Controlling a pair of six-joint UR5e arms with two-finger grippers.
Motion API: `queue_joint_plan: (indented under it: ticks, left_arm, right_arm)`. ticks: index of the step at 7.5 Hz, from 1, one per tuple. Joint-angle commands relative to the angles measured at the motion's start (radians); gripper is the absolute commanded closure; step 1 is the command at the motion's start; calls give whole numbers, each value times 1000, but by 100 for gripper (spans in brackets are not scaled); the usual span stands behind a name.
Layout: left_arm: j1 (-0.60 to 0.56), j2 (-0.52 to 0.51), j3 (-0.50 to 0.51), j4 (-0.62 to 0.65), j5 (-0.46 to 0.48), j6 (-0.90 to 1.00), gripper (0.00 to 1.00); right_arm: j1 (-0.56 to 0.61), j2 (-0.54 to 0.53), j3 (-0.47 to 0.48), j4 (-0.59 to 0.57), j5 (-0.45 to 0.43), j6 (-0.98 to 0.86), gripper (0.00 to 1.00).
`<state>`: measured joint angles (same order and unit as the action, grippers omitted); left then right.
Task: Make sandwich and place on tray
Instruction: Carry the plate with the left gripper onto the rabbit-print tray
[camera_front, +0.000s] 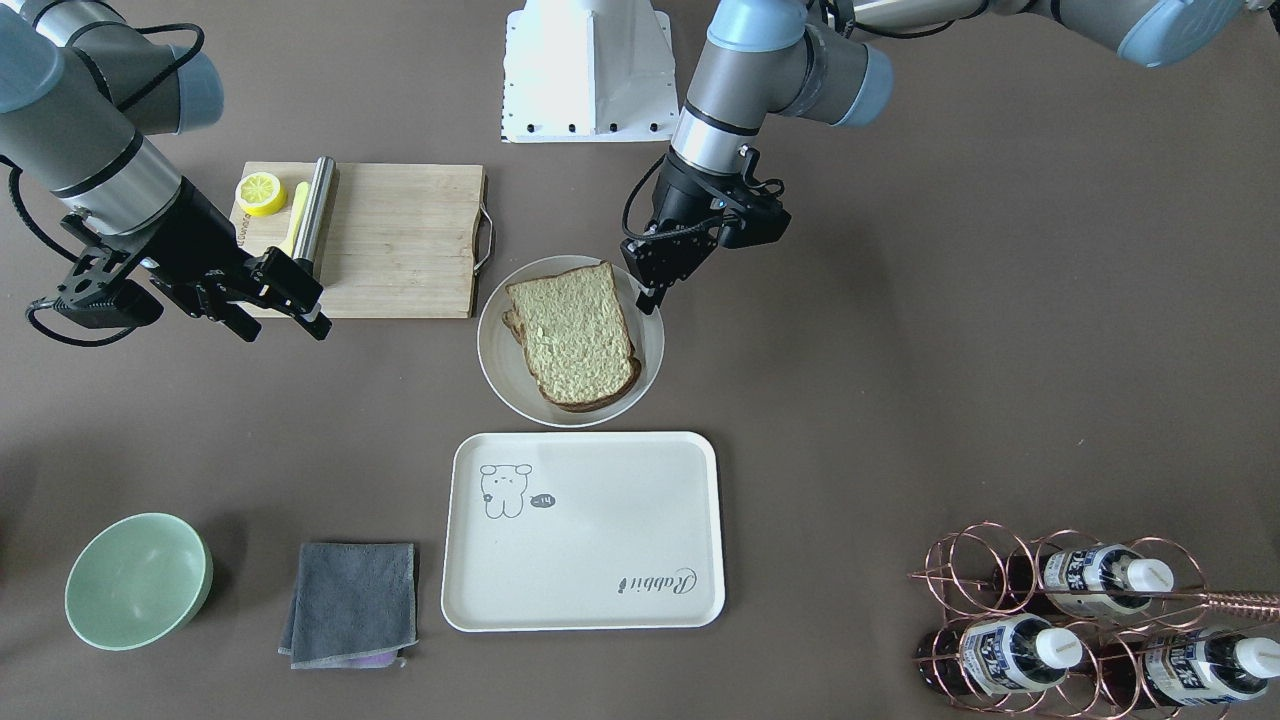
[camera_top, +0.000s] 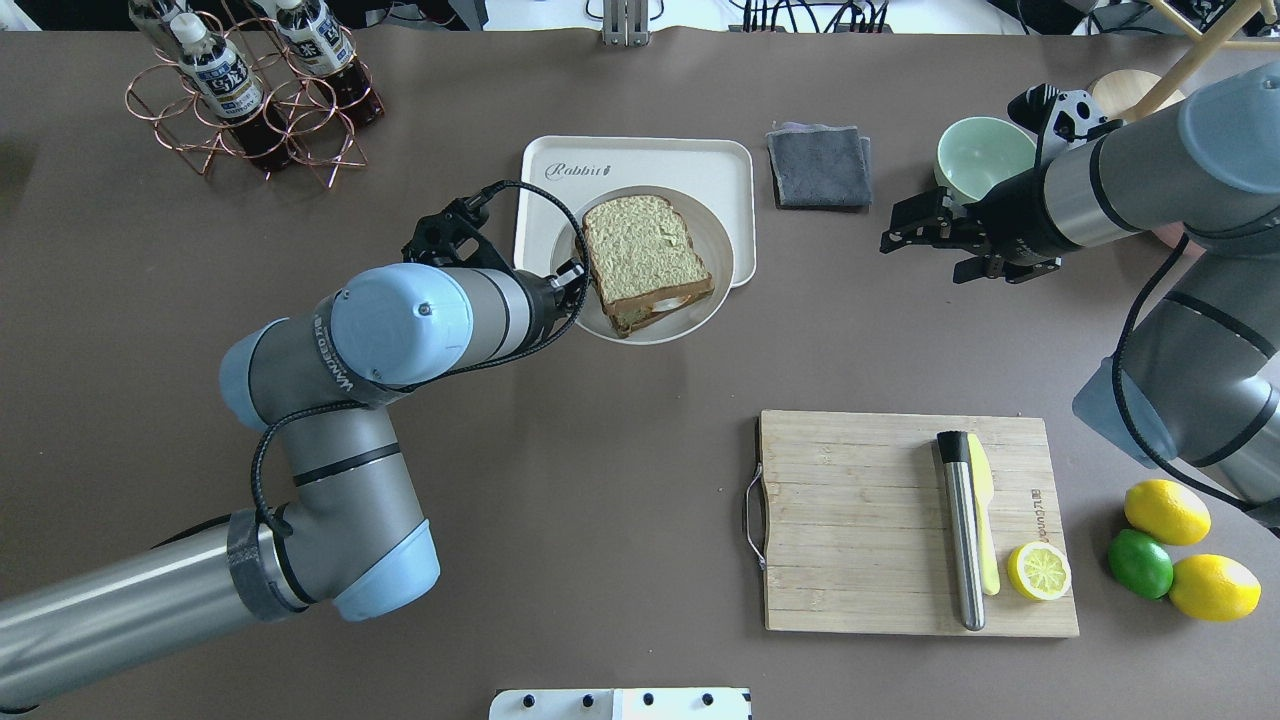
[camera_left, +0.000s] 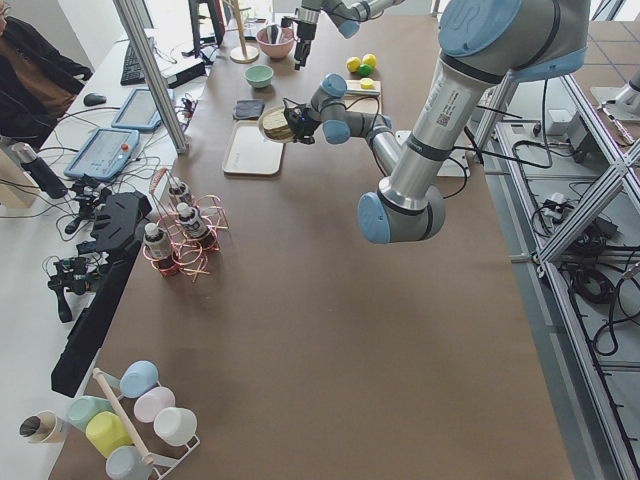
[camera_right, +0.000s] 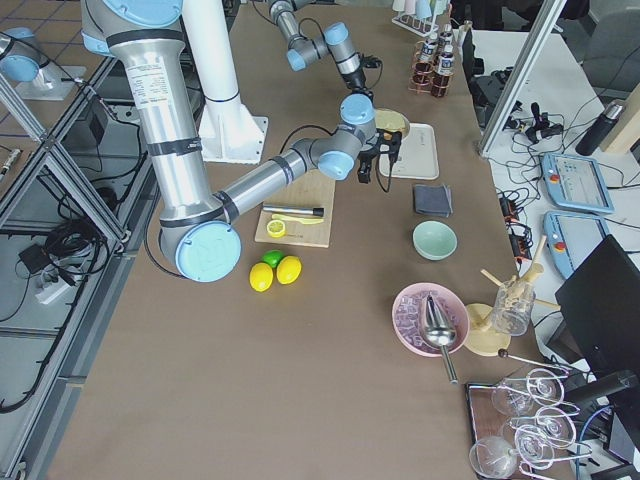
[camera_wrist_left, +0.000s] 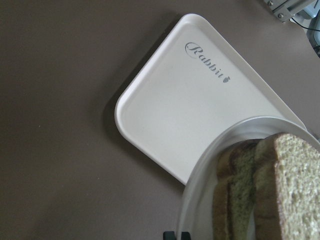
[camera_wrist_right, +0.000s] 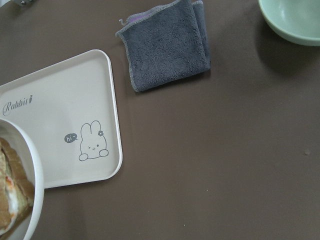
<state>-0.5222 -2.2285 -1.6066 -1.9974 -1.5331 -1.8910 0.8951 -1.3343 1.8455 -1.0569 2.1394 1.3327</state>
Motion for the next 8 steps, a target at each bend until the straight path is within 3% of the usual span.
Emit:
queue_joint_plan:
  ticks: [1, 3, 8]
  left_arm:
    - [-53, -95, 169, -36, 1, 1, 100]
    - [-80, -161, 330, -125, -1, 9, 100]
    - [-87, -181, 441, -208, -2, 36, 100]
  right_arm:
    - [-1, -6, 8, 0, 2, -1, 1]
    - [1, -5, 4, 0, 4, -6, 1]
    - [-1, 0, 8, -3, 5, -12, 1]
